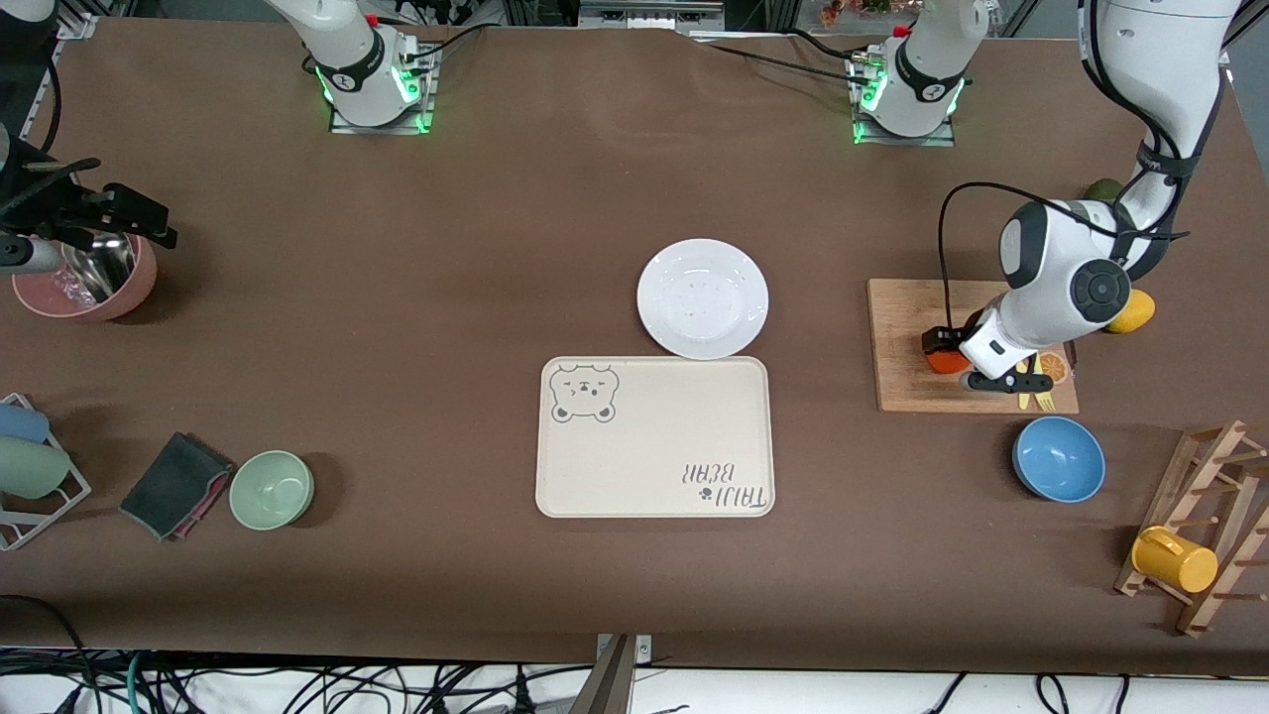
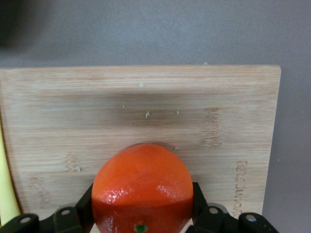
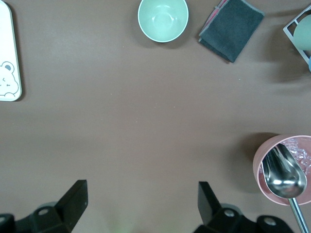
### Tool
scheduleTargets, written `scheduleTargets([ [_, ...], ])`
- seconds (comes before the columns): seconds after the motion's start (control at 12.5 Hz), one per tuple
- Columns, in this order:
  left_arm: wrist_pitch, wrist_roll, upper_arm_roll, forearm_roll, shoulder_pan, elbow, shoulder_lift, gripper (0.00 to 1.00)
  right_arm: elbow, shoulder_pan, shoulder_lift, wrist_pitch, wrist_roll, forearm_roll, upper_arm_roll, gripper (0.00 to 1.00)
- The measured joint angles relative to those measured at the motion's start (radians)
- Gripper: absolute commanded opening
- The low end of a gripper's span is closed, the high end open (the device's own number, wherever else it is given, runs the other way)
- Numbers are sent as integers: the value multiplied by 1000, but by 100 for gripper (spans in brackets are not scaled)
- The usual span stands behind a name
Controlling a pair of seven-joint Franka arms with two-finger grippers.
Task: Place orange and plate with both arms
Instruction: 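Close the left gripper on the orange and lift it, then carry the orange with the left gripper over the white plate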
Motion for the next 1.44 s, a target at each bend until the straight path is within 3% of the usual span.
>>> scheduleTargets([
  [0.16, 4, -2, -1, 0, 0, 4, 0, 0, 0, 0, 0, -2, 0, 0, 0, 100],
  [0.4, -1, -65, -25, 0, -4, 37, -3, 0, 0, 0, 0, -5, 0, 0, 0, 100],
  [0.72, -156, -295, -158, 1, -12, 160, -16, 0, 0, 0, 0, -9, 0, 1, 0, 100],
  [0.96, -187, -515, -284, 1, -34, 190, -16, 0, 0, 0, 0, -9, 0, 1, 0, 100],
  [1.44, -188, -943, -319, 1, -314, 201, 15, 0, 0, 0, 0, -10, 0, 1, 0, 100],
])
